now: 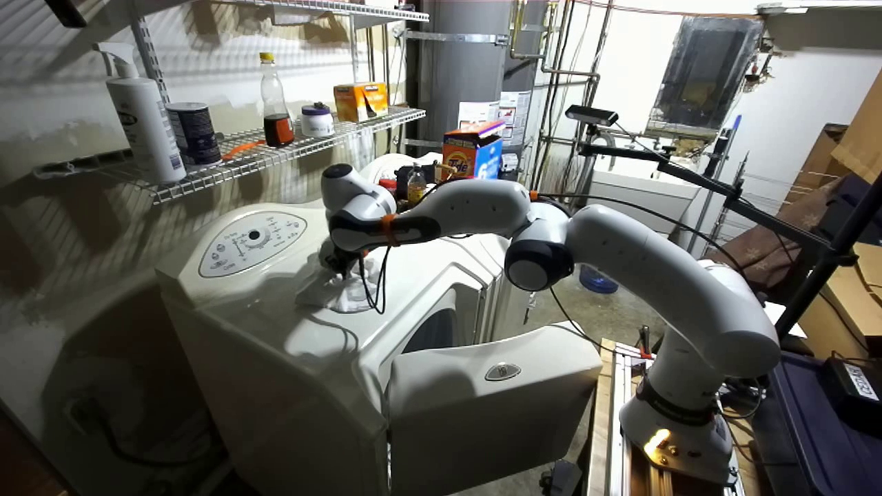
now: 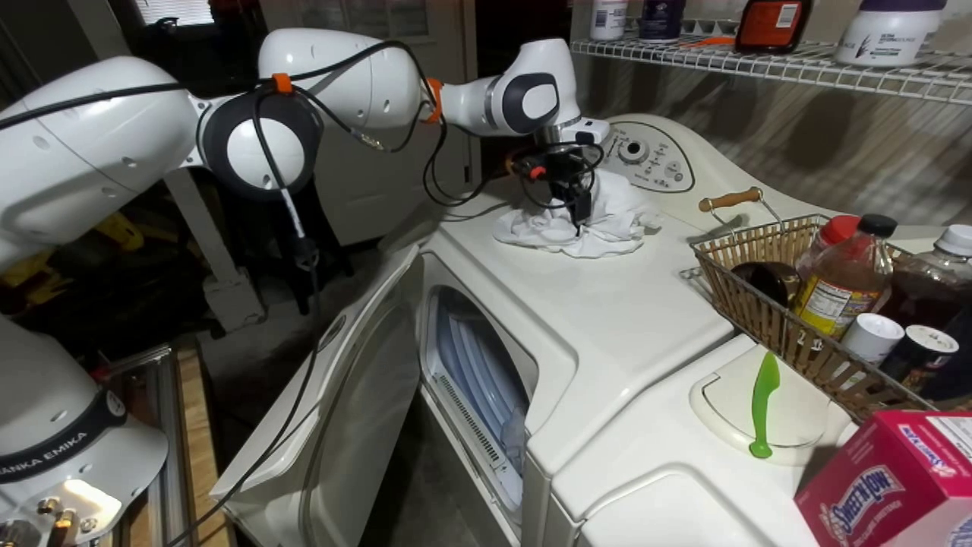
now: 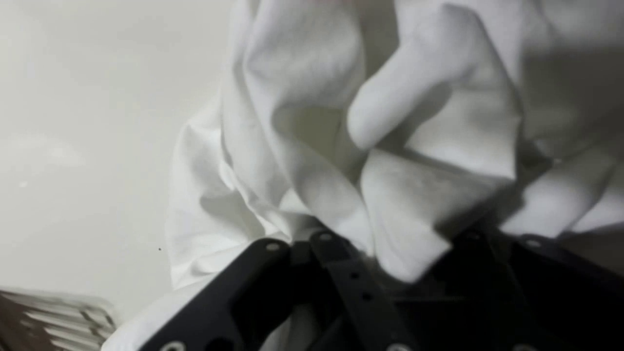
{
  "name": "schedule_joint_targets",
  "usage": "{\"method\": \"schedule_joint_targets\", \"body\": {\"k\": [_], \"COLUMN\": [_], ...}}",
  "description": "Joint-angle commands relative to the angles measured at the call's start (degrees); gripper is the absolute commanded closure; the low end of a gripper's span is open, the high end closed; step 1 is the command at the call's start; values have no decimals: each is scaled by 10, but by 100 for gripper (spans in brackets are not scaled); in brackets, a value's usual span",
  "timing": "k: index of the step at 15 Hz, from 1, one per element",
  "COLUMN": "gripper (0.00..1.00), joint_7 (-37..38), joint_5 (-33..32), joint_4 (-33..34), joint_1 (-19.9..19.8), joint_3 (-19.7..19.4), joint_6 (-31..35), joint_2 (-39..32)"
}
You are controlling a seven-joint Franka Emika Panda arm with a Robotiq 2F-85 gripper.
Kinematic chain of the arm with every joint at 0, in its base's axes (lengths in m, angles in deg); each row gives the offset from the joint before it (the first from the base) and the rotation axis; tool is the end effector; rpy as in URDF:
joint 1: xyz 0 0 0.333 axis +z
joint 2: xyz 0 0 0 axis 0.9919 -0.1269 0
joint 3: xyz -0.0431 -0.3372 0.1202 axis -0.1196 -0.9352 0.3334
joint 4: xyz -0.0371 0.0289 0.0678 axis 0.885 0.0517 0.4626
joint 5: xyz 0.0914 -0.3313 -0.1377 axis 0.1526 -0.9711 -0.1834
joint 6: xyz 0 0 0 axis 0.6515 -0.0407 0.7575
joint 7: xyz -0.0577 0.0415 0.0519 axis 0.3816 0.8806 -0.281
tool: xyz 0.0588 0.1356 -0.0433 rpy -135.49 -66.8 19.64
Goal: Put the white cloth inside the left washing machine
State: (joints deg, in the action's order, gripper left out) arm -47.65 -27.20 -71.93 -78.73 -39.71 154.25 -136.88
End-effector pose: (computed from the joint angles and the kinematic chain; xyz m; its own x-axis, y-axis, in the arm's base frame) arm 0.8430 -0.0244 0.2612 0.9280 -0.3014 0.2188 -0.3416 -0.9229 0.1777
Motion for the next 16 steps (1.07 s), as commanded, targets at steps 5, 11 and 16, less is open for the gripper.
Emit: {"method": "schedule_joint_targets", "body": {"k": [5,11,16], "gripper": [97,97,97], "joint_7": [-44,-22,-4], "joint_5": [86,136,183], "joint_4": [-11,-69,-171], "joint_1": [-66,-104,-129], "joint_3": [68,91,106], "joint_6": [-103,-159,-223], "joint_2": [41,143,244]}}
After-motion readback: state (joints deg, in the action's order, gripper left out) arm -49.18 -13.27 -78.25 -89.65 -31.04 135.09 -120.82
